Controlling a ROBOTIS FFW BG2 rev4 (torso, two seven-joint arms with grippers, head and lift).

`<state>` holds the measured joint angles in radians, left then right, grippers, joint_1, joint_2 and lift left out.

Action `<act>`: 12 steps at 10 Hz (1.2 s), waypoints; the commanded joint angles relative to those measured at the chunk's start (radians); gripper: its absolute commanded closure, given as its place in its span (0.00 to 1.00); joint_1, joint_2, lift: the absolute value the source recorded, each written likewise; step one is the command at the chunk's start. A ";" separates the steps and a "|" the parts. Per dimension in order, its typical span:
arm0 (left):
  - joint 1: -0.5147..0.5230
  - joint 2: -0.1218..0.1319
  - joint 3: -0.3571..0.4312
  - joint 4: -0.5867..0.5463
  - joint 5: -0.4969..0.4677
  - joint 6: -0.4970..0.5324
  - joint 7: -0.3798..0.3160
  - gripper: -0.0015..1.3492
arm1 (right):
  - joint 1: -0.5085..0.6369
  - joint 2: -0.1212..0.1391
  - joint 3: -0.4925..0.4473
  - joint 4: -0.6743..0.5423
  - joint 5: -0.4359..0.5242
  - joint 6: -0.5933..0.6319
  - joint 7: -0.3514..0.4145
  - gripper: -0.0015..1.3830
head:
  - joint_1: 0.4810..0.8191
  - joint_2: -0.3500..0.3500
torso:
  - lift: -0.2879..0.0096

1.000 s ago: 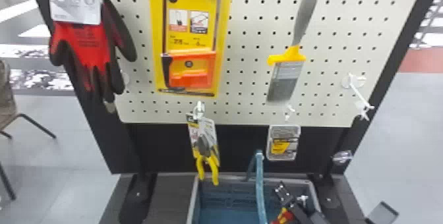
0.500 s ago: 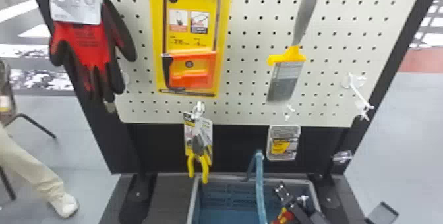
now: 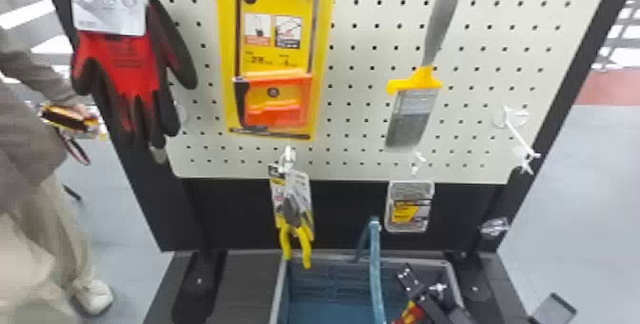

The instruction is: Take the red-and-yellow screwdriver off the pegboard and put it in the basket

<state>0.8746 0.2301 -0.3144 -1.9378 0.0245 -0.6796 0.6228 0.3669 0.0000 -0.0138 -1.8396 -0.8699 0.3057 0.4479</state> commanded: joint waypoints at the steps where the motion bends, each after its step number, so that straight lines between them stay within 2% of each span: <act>1: 0.000 0.000 0.000 0.000 0.000 0.000 0.000 0.24 | 0.001 0.000 0.000 0.000 0.000 0.000 0.000 0.17 | 0.20 0.50 | 0.63; 12: -0.002 0.000 0.002 0.000 -0.001 0.000 0.000 0.24 | 0.001 0.000 0.000 -0.002 0.000 -0.005 0.000 0.17 | 0.20 0.50 | 0.63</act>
<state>0.8726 0.2301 -0.3132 -1.9378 0.0232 -0.6795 0.6228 0.3685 0.0000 -0.0138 -1.8400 -0.8701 0.3006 0.4479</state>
